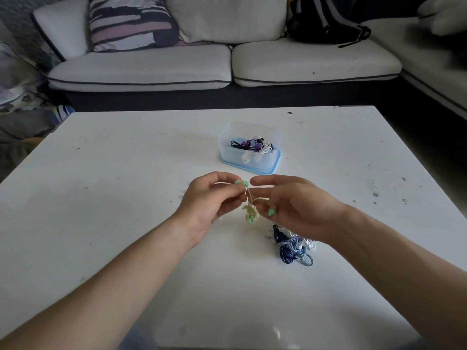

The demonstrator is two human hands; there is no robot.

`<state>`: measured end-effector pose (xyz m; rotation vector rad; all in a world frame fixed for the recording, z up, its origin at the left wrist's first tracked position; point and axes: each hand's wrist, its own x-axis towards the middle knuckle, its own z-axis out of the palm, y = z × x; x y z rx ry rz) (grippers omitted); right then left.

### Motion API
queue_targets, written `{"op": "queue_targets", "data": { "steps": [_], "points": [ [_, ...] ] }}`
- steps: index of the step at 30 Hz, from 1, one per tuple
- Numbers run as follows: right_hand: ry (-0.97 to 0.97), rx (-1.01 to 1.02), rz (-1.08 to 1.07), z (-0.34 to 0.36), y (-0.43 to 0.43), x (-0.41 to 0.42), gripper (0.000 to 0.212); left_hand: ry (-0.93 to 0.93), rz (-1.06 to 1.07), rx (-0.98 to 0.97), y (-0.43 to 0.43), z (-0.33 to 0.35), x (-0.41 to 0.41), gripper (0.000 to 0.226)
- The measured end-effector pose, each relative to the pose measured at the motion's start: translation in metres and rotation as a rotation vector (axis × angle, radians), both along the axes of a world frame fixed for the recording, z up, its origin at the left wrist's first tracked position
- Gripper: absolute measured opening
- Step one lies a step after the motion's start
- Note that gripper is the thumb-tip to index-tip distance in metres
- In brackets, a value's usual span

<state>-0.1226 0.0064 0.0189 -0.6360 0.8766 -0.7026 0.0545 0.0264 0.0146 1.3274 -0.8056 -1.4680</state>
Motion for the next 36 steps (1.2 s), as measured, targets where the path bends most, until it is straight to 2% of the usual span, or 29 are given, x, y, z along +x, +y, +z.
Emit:
{"op": "queue_targets", "data": {
  "steps": [2,5,8,13,17,20,23,26,28,30,32,36],
  "points": [
    [-0.005,-0.013,-0.004,0.0,0.001,-0.001,0.045,0.022,0.039,0.007,-0.002,0.0,0.003,0.007],
    [0.041,-0.034,-0.04,-0.003,0.0,-0.004,0.038,-0.011,0.068,0.003,-0.003,-0.003,0.006,0.007],
    [0.082,-0.113,-0.102,-0.005,-0.004,-0.007,0.024,-0.136,0.057,0.011,-0.004,-0.009,0.008,0.01],
    [0.068,-0.213,-0.206,-0.006,-0.003,-0.001,0.009,-0.289,-0.086,0.037,-0.001,-0.02,0.003,0.012],
    [0.159,-0.248,-0.239,-0.018,-0.001,0.013,0.012,-0.428,-0.268,0.032,0.001,-0.039,-0.001,0.011],
    [0.229,-0.233,-0.258,-0.029,-0.004,0.018,0.014,-0.711,-0.373,-0.007,-0.01,-0.05,0.012,0.012],
    [0.255,-0.182,-0.26,-0.036,-0.008,0.018,0.018,-1.005,-0.247,-0.127,-0.03,-0.052,0.042,0.01],
    [0.26,-0.155,-0.247,-0.038,-0.01,0.017,0.017,-1.18,-0.098,-0.098,-0.046,-0.057,0.081,0.018],
    [0.232,-0.109,-0.254,-0.039,-0.013,0.017,0.011,-1.253,-0.117,-0.054,-0.051,-0.065,0.097,0.02],
    [0.181,-0.047,-0.262,-0.038,-0.015,0.018,0.023,-1.293,-0.166,-0.042,-0.054,-0.073,0.1,0.023],
    [0.16,-0.055,-0.243,-0.038,-0.016,0.018,0.032,-1.315,-0.198,-0.041,-0.055,-0.079,0.097,0.023],
    [0.114,-0.099,-0.191,-0.04,-0.015,0.017,0.029,-1.33,-0.206,-0.023,-0.057,-0.085,0.098,0.018]
  ]
}}
